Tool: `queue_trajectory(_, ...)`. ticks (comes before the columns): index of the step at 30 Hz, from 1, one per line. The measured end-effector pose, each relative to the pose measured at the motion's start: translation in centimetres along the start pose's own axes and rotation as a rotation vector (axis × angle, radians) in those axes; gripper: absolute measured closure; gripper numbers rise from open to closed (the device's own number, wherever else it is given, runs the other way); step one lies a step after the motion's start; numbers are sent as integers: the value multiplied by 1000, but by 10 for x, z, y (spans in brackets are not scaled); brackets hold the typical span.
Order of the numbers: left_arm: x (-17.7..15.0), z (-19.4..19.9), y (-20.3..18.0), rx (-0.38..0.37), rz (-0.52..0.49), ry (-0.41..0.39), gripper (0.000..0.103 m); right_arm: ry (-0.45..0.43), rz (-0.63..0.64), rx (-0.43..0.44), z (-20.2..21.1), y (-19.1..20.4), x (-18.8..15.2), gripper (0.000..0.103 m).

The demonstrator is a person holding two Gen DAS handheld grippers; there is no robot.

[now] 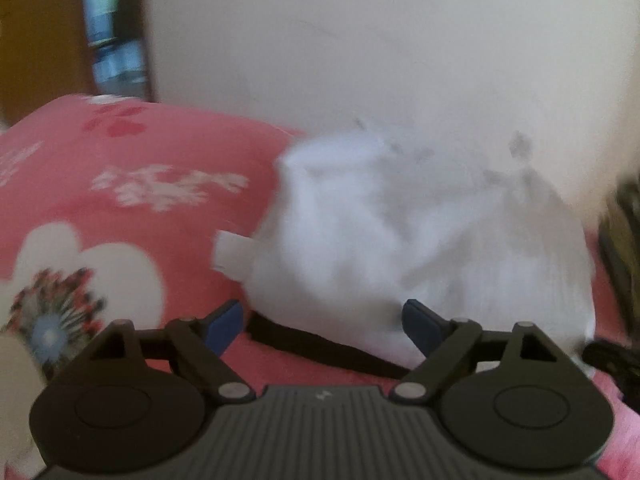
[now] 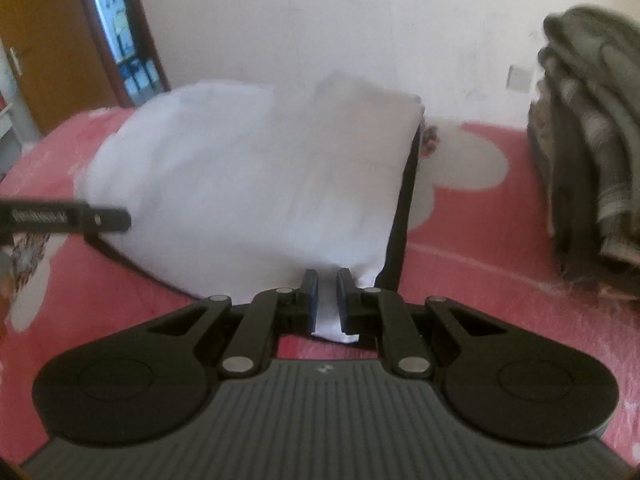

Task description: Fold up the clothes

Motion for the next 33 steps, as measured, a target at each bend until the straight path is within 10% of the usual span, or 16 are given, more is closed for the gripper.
queue_trajectory(5,-22,77,23,-18,17,-48,11,-110,-103,3,96,16,-24,75)
queue_trajectory(10,-47,161,37,-59,-38,-3,5,-7,-147,-22,160,55,-73,56)
queue_trajectory(15,-62,222,45,-109,-82,29,3,7,-140,-81,222,105,-93,17)
queue_trajectory(26,-82,305,43,41,-287,1,2,16,-169,-263,283,132,-101,5)
queue_trajectory(33,-92,323,53,38,-206,-26,1,9,-147,-334,306,141,-108,1)
Point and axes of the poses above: each gripper's, at about its wrist camera, not at the fingertips, and z roughly against the way its jaws point, y to its left, x to its top, the point moved 5 cm from there along -z, roughly the way its jaws point, and after that the axes turned 3 degrees about y, right-handed, at the moved point
